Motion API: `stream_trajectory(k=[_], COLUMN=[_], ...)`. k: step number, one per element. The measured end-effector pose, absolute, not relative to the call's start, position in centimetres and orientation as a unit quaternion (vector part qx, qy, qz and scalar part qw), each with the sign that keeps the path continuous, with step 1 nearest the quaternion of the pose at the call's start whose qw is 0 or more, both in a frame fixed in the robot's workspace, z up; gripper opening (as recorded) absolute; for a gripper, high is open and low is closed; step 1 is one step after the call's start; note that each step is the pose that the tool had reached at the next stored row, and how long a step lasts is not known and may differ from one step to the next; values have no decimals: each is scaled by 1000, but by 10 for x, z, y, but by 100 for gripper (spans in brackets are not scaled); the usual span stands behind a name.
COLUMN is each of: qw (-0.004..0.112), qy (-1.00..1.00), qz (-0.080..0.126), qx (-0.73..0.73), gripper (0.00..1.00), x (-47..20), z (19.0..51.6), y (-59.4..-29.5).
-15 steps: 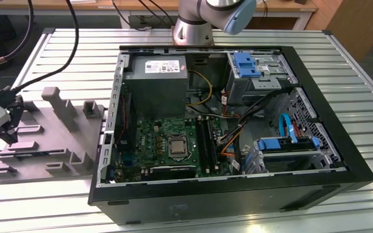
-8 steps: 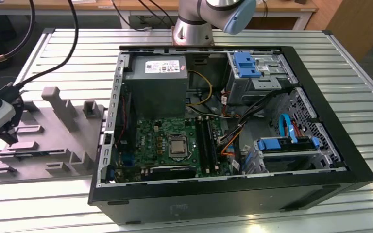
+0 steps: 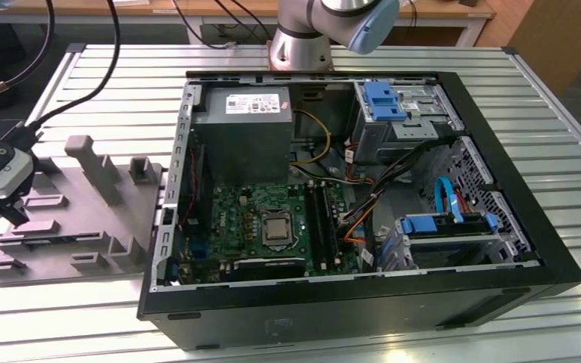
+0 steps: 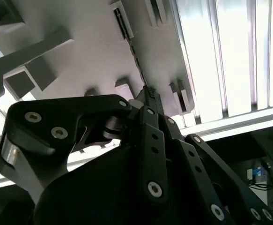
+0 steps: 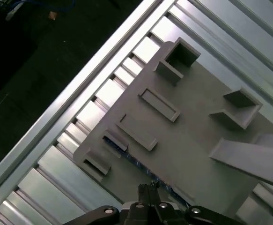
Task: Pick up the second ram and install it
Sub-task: 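Pick up the second ram and move it above second insertion slot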
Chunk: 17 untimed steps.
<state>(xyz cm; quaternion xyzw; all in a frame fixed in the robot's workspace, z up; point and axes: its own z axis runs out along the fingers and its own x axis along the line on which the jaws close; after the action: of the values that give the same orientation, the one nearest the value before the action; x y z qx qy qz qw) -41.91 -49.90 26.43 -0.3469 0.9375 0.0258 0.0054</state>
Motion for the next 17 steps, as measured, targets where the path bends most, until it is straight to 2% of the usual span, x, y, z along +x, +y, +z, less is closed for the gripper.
stream_trajectory(k=[17], qw=[1], qy=[873], qz=[26], qx=[-487], gripper=[11], x=[-419], z=[260], y=[-499])
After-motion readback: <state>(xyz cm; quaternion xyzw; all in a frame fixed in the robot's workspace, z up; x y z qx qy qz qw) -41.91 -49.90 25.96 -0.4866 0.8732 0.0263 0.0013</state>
